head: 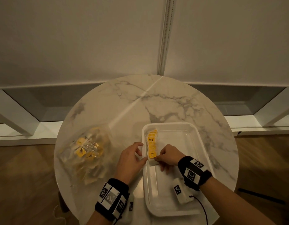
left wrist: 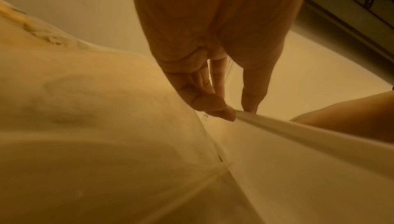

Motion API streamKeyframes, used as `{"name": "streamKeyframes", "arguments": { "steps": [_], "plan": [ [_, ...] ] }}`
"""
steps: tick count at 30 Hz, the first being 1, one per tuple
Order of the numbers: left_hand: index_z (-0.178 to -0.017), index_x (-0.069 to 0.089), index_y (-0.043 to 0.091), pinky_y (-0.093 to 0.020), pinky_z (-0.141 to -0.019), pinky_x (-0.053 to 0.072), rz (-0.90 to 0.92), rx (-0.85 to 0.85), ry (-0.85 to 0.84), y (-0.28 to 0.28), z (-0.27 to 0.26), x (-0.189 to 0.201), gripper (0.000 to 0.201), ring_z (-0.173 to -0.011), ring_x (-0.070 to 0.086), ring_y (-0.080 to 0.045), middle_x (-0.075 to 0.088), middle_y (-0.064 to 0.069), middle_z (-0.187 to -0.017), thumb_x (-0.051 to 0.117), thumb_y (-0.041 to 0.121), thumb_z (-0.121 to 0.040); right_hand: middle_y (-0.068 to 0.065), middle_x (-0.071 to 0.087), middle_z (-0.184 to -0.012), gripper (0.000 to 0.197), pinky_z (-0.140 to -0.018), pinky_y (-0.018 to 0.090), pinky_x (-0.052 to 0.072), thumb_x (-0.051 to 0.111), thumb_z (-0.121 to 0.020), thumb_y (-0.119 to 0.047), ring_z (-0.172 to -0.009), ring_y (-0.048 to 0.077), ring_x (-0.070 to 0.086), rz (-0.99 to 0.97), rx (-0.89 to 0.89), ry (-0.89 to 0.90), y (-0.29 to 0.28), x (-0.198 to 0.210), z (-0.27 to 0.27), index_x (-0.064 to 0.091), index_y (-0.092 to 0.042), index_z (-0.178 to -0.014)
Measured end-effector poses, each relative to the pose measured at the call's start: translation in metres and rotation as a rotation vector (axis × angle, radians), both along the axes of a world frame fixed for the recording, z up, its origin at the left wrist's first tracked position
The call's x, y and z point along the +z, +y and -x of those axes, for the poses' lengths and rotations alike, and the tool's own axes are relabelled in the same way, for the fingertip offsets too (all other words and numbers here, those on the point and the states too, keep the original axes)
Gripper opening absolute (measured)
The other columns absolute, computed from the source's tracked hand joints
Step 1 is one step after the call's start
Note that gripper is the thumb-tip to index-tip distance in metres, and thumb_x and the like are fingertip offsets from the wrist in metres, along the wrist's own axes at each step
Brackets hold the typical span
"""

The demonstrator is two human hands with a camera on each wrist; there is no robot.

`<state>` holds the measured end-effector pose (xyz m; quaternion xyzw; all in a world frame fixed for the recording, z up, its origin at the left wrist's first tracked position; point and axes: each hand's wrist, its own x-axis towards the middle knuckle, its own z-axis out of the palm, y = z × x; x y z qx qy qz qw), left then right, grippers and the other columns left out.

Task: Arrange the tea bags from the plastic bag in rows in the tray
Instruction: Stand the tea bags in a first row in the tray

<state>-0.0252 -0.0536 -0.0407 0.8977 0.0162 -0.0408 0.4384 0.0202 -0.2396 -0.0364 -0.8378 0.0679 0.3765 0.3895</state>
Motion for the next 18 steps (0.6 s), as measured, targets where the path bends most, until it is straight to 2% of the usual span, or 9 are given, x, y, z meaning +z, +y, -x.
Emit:
{"name": "streamKeyframes", "arguments": {
  "steps": [2, 4, 8, 10, 13, 18],
  "plan": [
    [-0.12, 0.06, 0.03, -0.032, -0.072, 0.055, 0.023, 0.02, 0.018, -0.0001, 0.0, -0.0005, 0.045, -0.068, 0.059, -0.007, 0.061, 0.01, -0.082, 0.079, 0.028, -0.079, 0.017, 0.071, -0.067, 0.026, -0.052, 0.028, 0.055, 0.062, -0.091, -0.021, -0.045, 0.022, 0.061, 0.017, 0.006, -0.006, -0.0015, 0.0012, -0.0009, 0.068, 0.002, -0.08],
    [-0.121, 0.058, 0.03, -0.033, -0.069, 0.057, 0.057, 0.034, 0.05, -0.0005, 0.0005, -0.0004, 0.046, -0.064, 0.062, -0.009, 0.063, 0.008, -0.079, 0.079, 0.027, -0.08, 0.02, 0.072, -0.069, 0.028, -0.059, 0.034, 0.058, 0.061, -0.091, -0.021, -0.049, 0.025, 0.063, 0.028, 0.012, -0.014, -0.0022, 0.0, -0.0014, 0.069, 0.003, -0.08],
    [-0.122, 0.056, 0.031, -0.027, -0.056, 0.056, 0.117, 0.055, 0.098, -0.0016, 0.0011, -0.0006, 0.046, -0.054, 0.065, -0.011, 0.064, 0.002, -0.08, 0.077, 0.023, -0.083, 0.018, 0.071, -0.065, 0.025, -0.067, 0.04, 0.06, 0.061, -0.09, -0.016, -0.048, 0.025, 0.061, 0.039, 0.041, -0.014, -0.0027, -0.0013, -0.0016, 0.069, 0.0, -0.073],
    [-0.123, 0.057, 0.029, -0.024, -0.051, 0.053, 0.14, 0.07, 0.113, -0.0012, 0.0011, -0.0013, 0.046, -0.052, 0.066, -0.013, 0.065, -0.001, -0.08, 0.078, 0.021, -0.083, 0.019, 0.072, -0.069, 0.025, -0.069, 0.038, 0.06, 0.061, -0.09, -0.015, -0.048, 0.023, 0.062, 0.033, 0.05, -0.005, -0.0023, 0.0, -0.0027, 0.071, 0.004, -0.077],
    [-0.121, 0.058, 0.028, -0.026, -0.048, 0.054, 0.178, 0.081, 0.14, -0.0019, 0.0012, -0.0009, 0.043, -0.051, 0.066, -0.015, 0.065, -0.005, -0.081, 0.077, 0.018, -0.084, 0.017, 0.071, -0.069, 0.026, -0.068, 0.034, 0.06, 0.063, -0.09, -0.016, -0.047, 0.02, 0.062, 0.03, 0.047, 0.002, -0.0028, 0.0015, -0.0044, 0.072, 0.006, -0.083],
    [-0.12, 0.059, 0.027, -0.025, -0.046, 0.052, 0.212, 0.092, 0.19, -0.0035, 0.001, 0.0035, 0.04, -0.051, 0.066, -0.015, 0.065, -0.007, -0.085, 0.076, 0.016, -0.085, 0.011, 0.07, -0.06, 0.032, -0.066, 0.033, 0.059, 0.064, -0.089, -0.029, -0.047, 0.02, 0.062, 0.063, 0.043, -0.036, -0.0022, -0.0027, -0.0052, 0.071, -0.003, -0.072]
  ]
}}
